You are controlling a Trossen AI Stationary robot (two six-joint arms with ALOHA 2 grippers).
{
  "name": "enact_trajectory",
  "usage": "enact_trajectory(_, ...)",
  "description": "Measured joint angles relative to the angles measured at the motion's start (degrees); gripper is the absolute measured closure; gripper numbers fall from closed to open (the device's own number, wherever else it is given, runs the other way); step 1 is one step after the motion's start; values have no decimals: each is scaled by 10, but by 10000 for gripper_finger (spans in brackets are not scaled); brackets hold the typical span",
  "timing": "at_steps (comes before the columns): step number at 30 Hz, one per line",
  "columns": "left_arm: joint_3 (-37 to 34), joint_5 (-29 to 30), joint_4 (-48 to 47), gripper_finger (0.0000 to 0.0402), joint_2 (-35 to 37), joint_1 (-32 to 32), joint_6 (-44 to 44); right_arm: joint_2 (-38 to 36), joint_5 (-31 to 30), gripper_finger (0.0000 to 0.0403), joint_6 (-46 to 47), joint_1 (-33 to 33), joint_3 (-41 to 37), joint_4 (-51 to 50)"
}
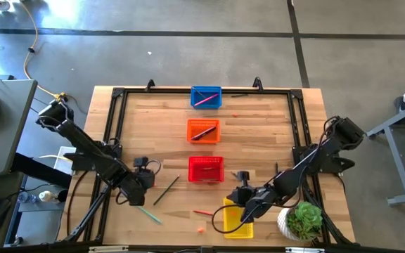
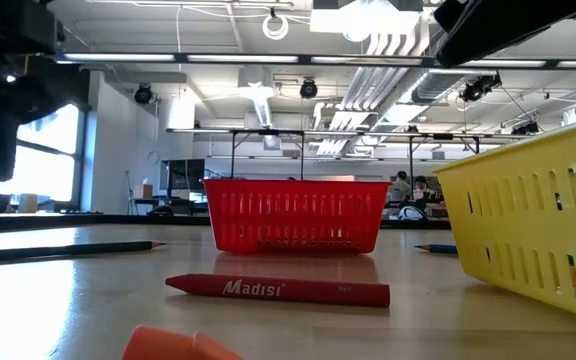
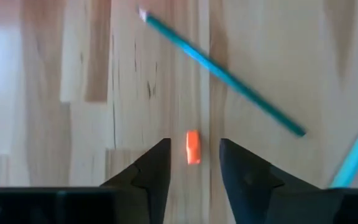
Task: Sort crayons/erasers/pens/pencils in bins
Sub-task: Put the orange eraser into the yellow bin
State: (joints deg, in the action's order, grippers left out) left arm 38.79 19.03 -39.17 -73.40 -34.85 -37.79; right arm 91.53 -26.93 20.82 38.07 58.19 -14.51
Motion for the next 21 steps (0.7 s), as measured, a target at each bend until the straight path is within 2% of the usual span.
enact_trajectory(4,-19,-3,8,261,-21,-2,-10,0,-1,402,-3,10,0,0)
enact_trajectory(9,-48,-3,71,266,-52,-2,-2,0,-18,403,-3,26,0,-3)
enact_trajectory(21,-72,-13,127,322,-76,-1,9,0,-21,403,-33,38,0,-11)
